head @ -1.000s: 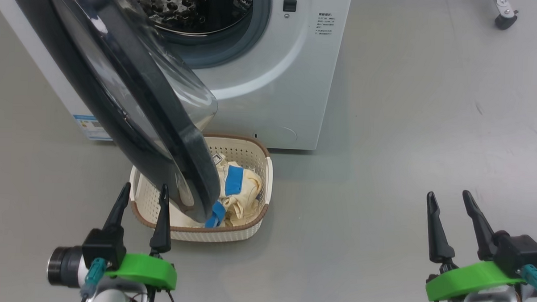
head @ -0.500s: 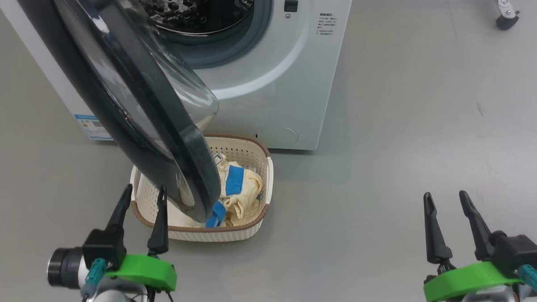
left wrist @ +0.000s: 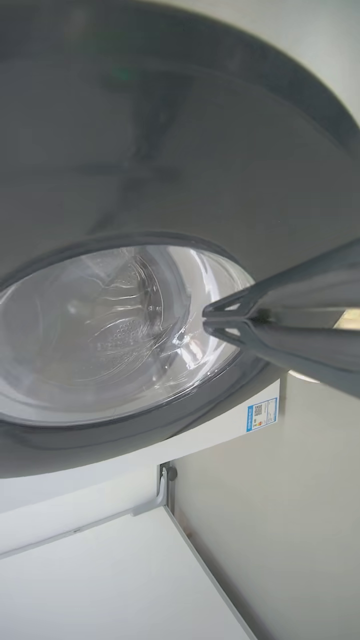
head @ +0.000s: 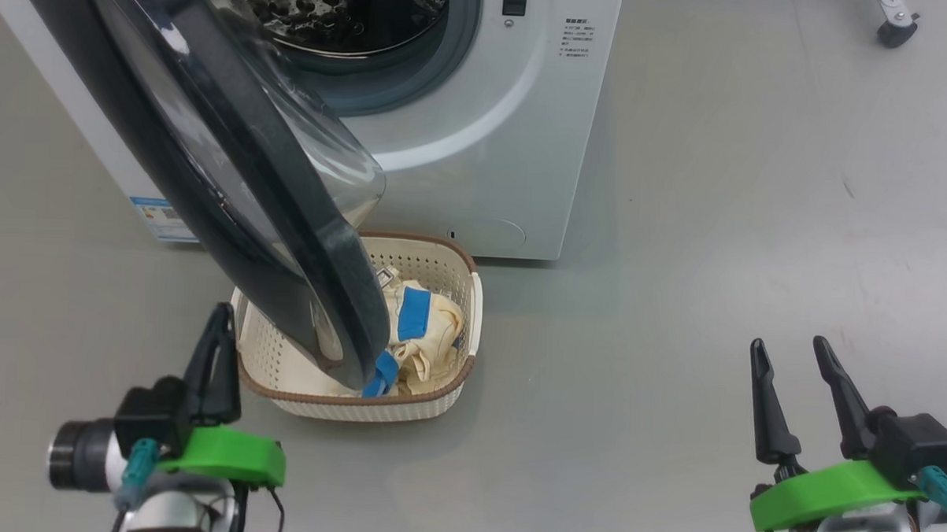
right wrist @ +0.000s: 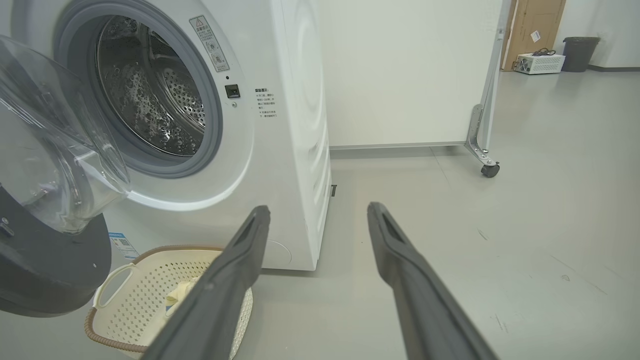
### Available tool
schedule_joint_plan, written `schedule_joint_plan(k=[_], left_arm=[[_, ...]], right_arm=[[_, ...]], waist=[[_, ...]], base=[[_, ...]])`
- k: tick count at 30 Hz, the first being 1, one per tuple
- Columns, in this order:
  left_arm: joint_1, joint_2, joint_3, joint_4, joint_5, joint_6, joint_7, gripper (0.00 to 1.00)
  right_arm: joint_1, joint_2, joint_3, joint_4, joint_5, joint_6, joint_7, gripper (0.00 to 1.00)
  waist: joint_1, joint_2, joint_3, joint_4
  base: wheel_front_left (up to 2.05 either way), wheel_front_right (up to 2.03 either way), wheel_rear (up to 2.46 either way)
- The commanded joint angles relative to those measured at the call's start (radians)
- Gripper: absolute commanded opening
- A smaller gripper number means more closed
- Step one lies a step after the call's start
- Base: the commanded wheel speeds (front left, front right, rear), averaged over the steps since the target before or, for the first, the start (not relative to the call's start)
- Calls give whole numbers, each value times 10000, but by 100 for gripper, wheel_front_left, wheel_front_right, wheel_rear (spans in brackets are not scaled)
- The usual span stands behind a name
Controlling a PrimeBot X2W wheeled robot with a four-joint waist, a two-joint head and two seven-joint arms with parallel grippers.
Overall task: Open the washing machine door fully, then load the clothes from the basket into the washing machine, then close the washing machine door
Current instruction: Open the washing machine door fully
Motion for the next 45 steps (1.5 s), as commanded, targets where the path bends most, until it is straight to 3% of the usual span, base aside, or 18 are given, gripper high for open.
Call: schedule_joint_plan(k=[1,6,13,19,24,28,34,38,45], left_arm=[[-594,294,475,-508,115,142,-67,0],[-1017,690,910,-1622,363,583,-67,0],[-1701,1115,839,-4318,1030,888,-66,0],[-2187,1062,-29,-6186,1183,457,320,0],[-2260,583,-1238,-6856,739,-43,984,0],[-2145,266,-2529,-6760,-157,-415,1573,0],[-1911,85,-3758,-6002,-1097,-557,2087,0],[-1699,13,-4211,-5018,-1603,-330,2236,0],[-1673,-19,-4066,-3268,-1824,541,2029,0]], right_arm=[[-260,-76,140,-263,27,42,-60,100],[-393,-76,107,-199,107,42,-29,100],[-383,-76,64,-123,161,42,-38,100],[-394,-76,133,-37,233,42,-51,100],[-340,-76,190,2,330,42,-65,100],[-314,-76,234,20,384,42,-73,100],[-361,-76,346,82,436,42,-79,100],[-331,-76,390,123,517,42,-83,100],[-320,-76,407,136,574,42,-88,100]], waist=[[0,0,16,-10],[0,0,38,-66],[0,0,-53,-74],[0,0,-190,-267],[0,0,-186,-422],[0,0,-148,-509],[0,0,-146,-639],[0,0,-197,-694],[0,0,-164,-761]], base=[[0,0,0],[0,0,0],[0,0,0],[0,0,0],[0,0,0],[0,0,0],[0,0,0],[0,0,0],[0,0,0]])
